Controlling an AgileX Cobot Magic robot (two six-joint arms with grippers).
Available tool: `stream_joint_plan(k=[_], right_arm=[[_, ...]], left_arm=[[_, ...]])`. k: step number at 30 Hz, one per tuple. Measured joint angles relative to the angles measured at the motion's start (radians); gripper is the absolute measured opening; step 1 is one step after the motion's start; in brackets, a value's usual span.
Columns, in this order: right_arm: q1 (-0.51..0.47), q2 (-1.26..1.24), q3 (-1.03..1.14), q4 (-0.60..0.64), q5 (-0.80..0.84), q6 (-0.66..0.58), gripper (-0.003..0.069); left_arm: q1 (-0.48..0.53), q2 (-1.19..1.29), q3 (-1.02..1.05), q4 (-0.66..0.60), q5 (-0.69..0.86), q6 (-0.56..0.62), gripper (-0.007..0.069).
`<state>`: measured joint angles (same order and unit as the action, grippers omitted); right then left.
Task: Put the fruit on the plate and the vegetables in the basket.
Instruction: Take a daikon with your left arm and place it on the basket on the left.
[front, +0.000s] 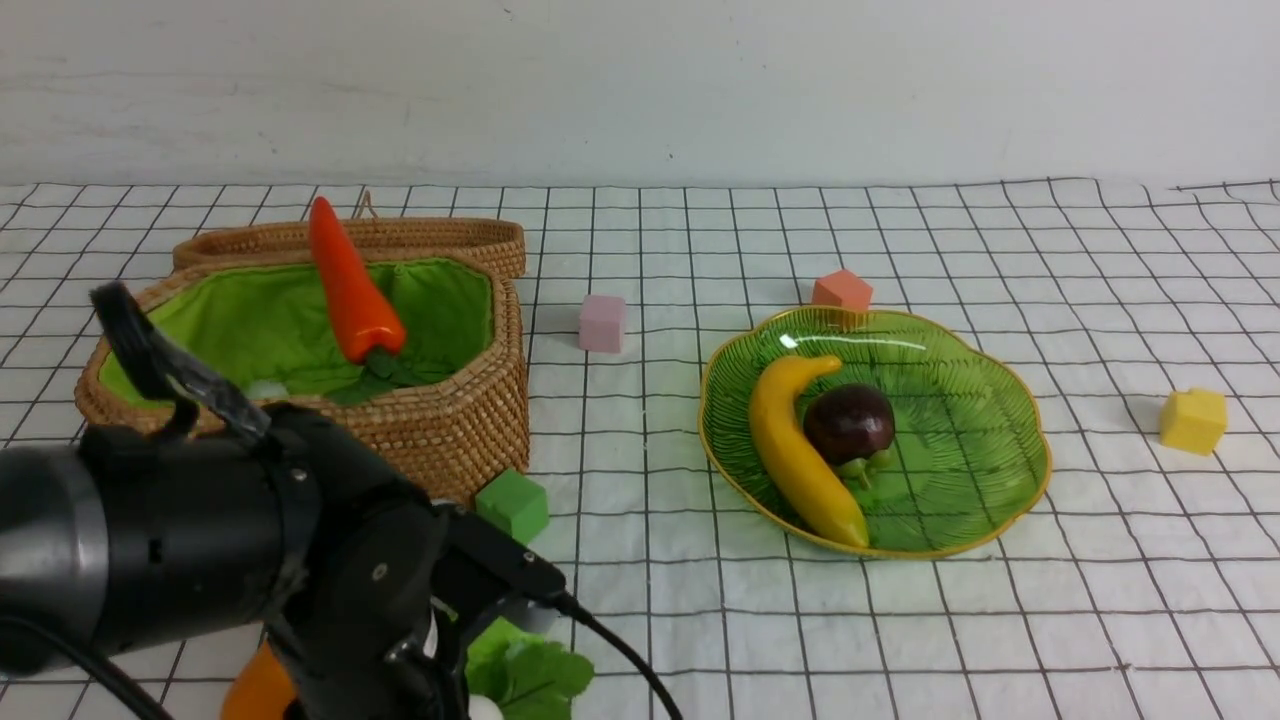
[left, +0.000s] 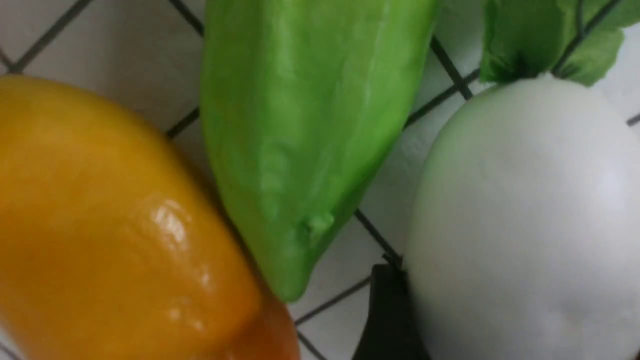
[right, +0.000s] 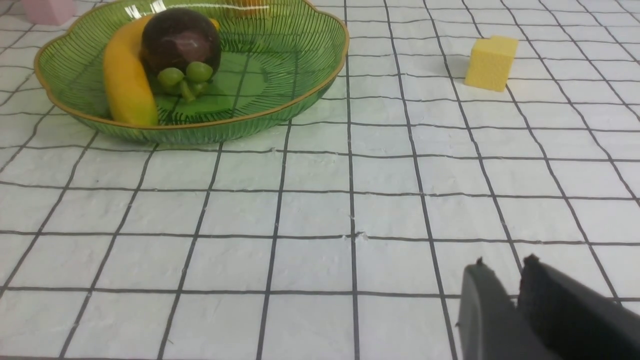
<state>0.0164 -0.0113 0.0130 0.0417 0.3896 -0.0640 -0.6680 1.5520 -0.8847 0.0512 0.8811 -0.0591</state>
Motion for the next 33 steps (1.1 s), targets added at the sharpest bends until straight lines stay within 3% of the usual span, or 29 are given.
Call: stream_joint_plan(k=[4, 8, 9, 10, 14, 16, 29, 31, 33], right_arm=[[0.0, 0.0, 0.0, 0.0, 0.0, 0.0, 0.0137], [0.0, 0.0, 0.0, 0.0, 0.0, 0.0, 0.0141], [0.0, 0.0, 0.0, 0.0, 0.0, -0.001, 0.0144], [0.0, 0.0, 0.0, 0.0, 0.0, -0.001, 0.0144], [0.0, 0.0, 0.0, -0.001, 0.0, -0.001, 0.0144], [0.0, 0.0, 0.0, -0.001, 0.0, -0.001, 0.0144], [0.0, 0.0, 0.0, -0.001, -0.001, -0.001, 0.0162], [0.0, 0.0, 0.0, -0.001, -0.001, -0.001, 0.0165], [0.0, 0.0, 0.0, -0.001, -0.001, -0.001, 0.0167]], left_arm=[[0.006, -0.098, -0.095, 0.033, 0.069, 0.013, 0.0471], [0.147, -0.239, -0.255, 0.079, 0.03, -0.016, 0.0471], [0.267, -0.272, -0.338, 0.097, 0.001, -0.022, 0.0471], [0.267, -0.272, -0.338, 0.097, 0.001, -0.022, 0.0471], [0.556, -0.224, -0.423, 0.098, -0.158, -0.074, 0.0471], [0.612, -0.173, -0.424, 0.086, -0.223, -0.093, 0.0471], [0.638, 0.088, -0.424, 0.063, -0.31, -0.1, 0.0471], [0.636, 0.09, -0.424, 0.063, -0.31, -0.1, 0.0481], [0.628, 0.086, -0.424, 0.06, -0.313, -0.1, 0.0538]])
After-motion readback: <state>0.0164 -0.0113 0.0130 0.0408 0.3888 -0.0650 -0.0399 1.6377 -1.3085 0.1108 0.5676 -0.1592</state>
